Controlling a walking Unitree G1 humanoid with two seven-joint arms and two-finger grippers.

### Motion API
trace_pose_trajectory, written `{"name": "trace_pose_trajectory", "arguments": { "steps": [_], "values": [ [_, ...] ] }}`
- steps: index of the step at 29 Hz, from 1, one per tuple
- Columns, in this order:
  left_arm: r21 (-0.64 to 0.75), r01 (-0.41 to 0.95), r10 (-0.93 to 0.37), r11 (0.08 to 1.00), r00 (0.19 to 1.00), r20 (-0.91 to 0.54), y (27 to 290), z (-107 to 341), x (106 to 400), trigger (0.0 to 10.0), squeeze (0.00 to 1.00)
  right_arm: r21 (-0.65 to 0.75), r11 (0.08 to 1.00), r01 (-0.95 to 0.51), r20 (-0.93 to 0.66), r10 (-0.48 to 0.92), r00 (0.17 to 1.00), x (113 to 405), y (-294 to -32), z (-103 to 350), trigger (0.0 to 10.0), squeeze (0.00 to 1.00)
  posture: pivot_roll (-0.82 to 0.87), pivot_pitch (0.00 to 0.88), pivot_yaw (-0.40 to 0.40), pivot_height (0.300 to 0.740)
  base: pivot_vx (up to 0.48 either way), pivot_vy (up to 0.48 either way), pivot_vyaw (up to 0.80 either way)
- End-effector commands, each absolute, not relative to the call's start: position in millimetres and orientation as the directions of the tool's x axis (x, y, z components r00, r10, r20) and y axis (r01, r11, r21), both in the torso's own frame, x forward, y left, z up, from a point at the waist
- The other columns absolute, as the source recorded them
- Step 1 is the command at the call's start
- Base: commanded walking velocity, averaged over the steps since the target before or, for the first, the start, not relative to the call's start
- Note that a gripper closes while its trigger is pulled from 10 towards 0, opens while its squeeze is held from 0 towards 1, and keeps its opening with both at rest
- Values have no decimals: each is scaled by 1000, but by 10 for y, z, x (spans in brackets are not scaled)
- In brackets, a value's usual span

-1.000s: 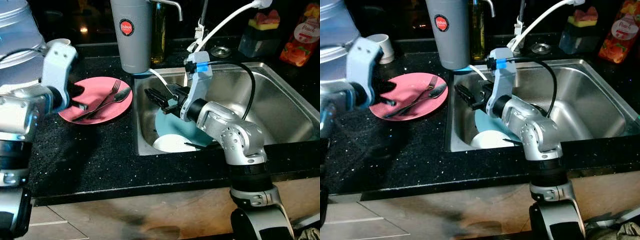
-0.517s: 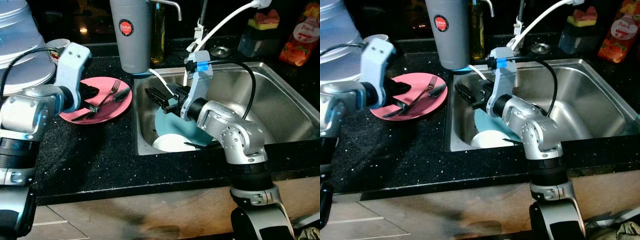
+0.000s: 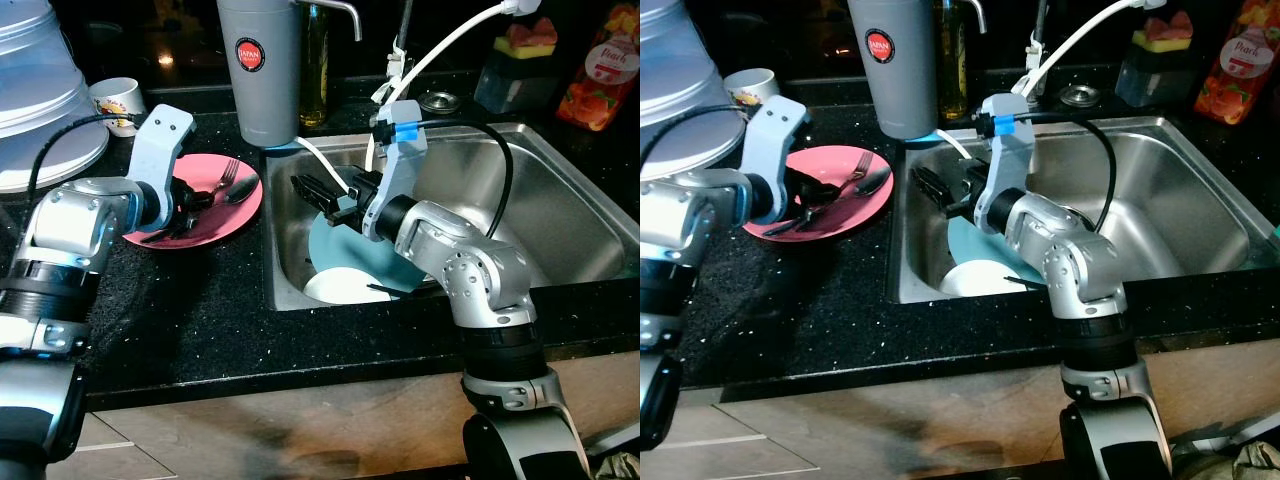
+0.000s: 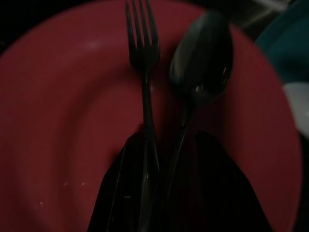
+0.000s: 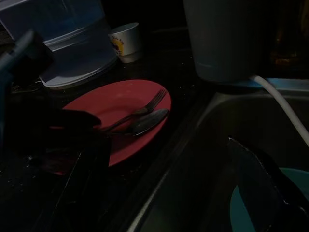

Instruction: Kitchen organization

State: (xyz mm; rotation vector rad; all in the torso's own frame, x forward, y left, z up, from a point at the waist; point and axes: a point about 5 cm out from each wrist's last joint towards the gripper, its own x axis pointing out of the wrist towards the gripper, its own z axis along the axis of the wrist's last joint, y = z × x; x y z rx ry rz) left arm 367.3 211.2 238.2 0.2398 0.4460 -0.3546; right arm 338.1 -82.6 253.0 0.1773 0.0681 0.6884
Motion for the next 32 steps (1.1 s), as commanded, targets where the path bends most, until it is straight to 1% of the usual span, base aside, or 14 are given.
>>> {"name": "trace_pose_trajectory", "arguments": {
  "steps": [1, 7, 8, 9, 10, 11, 12, 14, 22, 25, 27, 30, 32],
  "values": [
    [165, 394, -282, 904, 841, -461, 2098, 2407, 3697, 10000, 0, 183, 760, -624, -11, 636, 772, 3376, -825, 2530, 10000, 0, -6, 52, 39, 740, 0, 0, 0],
    [162, 432, -309, 887, 818, -486, 2087, 2386, 3693, 10000, 0, 185, 761, -622, -12, 634, 773, 3369, -824, 2522, 10000, 0, -4, 51, 42, 740, 0, 0, 0],
    [162, 437, -312, 885, 814, -489, 2087, 2381, 3690, 9882, 0, 186, 761, -621, -12, 634, 773, 3369, -825, 2520, 10000, 0, -3, 51, 43, 740, 0, 0, 0],
    [162, 443, -316, 882, 810, -494, 2088, 2374, 3691, 8627, 0, 186, 762, -621, -13, 634, 773, 3370, -826, 2519, 10000, 0, -3, 50, 43, 740, 0, 0, 0],
    [162, 449, -320, 879, 805, -499, 2088, 2365, 3690, 5686, 0, 186, 762, -621, -12, 634, 774, 3370, -826, 2519, 10000, 0, -3, 50, 43, 740, 0, 0, 0],
    [163, 454, -322, 876, 802, -502, 2090, 2357, 3688, 4980, 0, 187, 761, -621, -12, 634, 773, 3370, -825, 2519, 10000, 0, -2, 49, 43, 740, 0, 0, 0],
    [168, 457, -321, 874, 801, -506, 2092, 2349, 3687, 3647, 0, 186, 761, -621, -12, 634, 773, 3371, -824, 2519, 10000, 0, -2, 49, 43, 740, 0, 0, 0],
    [171, 462, -323, 870, 796, -511, 2094, 2336, 3684, 0, 0, 186, 761, -622, -11, 634, 773, 3371, -823, 2520, 10000, 0, -2, 48, 43, 740, 0, 0, 0],
    [181, 470, -320, 864, 790, -524, 2116, 2308, 3680, 0, 0, 186, 761, -622, -11, 635, 773, 3371, -819, 2521, 10000, 0, -3, 43, 44, 740, 0, 0, 0],
    [197, 446, -306, 873, 816, -491, 2135, 2371, 3702, 0, 0, 184, 762, -621, -10, 633, 774, 3373, -823, 2522, 10000, 0, -3, 38, 44, 740, 0, 0, 0],
    [198, 442, -304, 875, 819, -487, 2138, 2380, 3705, 0, 0, 184, 762, -621, -10, 633, 774, 3373, -824, 2523, 10000, 0, -3, 38, 44, 740, 0, 0, 0],
    [199, 417, -303, 887, 851, -429, 2157, 2516, 3726, 0, 0, 181, 764, -619, -5, 630, 777, 3375, -830, 2539, 10000, 0, -5, 36, 44, 740, 0, 0, 0],
    [186, 411, -335, 892, 880, -337, 2131, 2736, 3724, 0, 0, 180, 766, -617, 4, 627, 779, 3378, -836, 2565, 10000, 0, -5, 36, 44, 740, 0, 0, 0]
  ]
}}
